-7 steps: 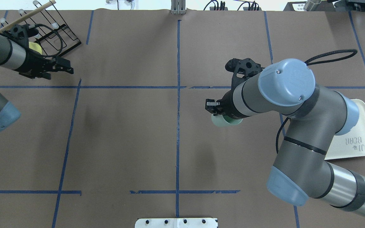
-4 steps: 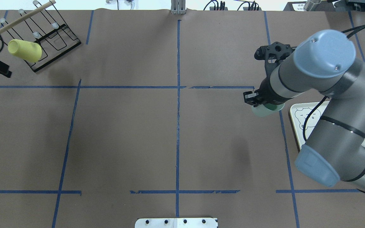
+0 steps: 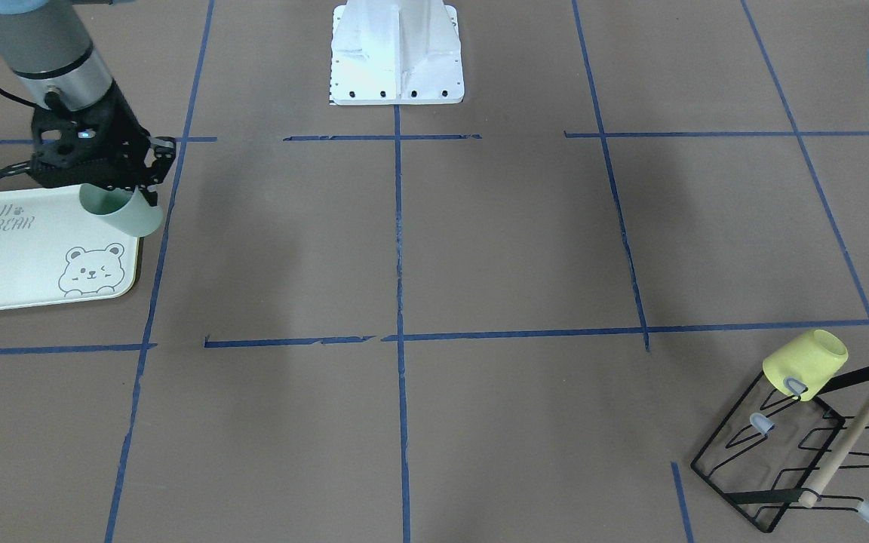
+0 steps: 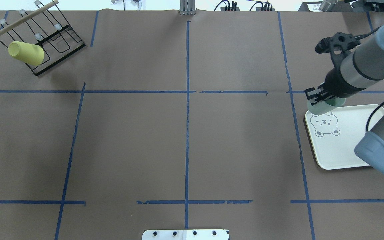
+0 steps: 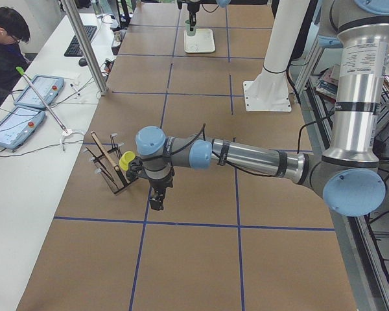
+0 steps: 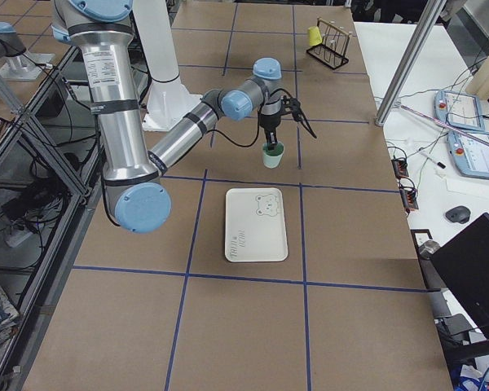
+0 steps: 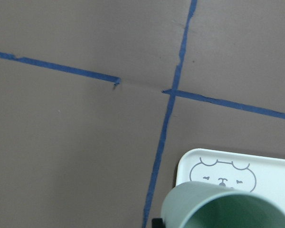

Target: Left arm grabs green cup and hands to right arm on tray

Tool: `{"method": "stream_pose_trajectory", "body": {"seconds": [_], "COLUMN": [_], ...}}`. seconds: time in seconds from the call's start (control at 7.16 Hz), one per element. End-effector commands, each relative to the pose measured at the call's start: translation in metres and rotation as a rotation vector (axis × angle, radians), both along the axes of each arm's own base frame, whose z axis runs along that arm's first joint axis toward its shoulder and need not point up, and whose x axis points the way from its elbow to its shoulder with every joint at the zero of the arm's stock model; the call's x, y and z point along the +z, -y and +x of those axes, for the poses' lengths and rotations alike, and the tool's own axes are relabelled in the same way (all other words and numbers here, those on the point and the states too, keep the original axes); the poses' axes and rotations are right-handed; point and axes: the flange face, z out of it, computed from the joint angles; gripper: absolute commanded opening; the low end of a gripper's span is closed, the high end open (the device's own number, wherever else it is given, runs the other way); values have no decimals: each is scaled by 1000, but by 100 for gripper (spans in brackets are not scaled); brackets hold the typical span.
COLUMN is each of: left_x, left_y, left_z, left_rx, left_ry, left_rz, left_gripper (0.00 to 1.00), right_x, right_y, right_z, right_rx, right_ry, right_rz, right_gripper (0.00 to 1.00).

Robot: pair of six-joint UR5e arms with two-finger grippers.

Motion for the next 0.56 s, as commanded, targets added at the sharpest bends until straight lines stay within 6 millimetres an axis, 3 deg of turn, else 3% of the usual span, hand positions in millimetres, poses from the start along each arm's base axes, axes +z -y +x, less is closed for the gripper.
{"method": "stream_pose_trajectory", "body": {"seconds": [0.0,0.14,0.42], "left_x": [14,8,4], "left_y": [-43,-49,-50], "left_z": [-29,-29,-29], "left_rx": [-50,-52,-54], "left_ry": [-62,-62,-63], "left_rz": [-25,-17,-11], "left_gripper": [100,100,100], "right_x": [72,98,147], "right_y": [-35,-43,-35], "right_z": [35,41,25], "right_rx": [17,28,160], "right_ry": [24,28,84], "right_rz": [19,15,3], "right_gripper": [0,0,0]}}
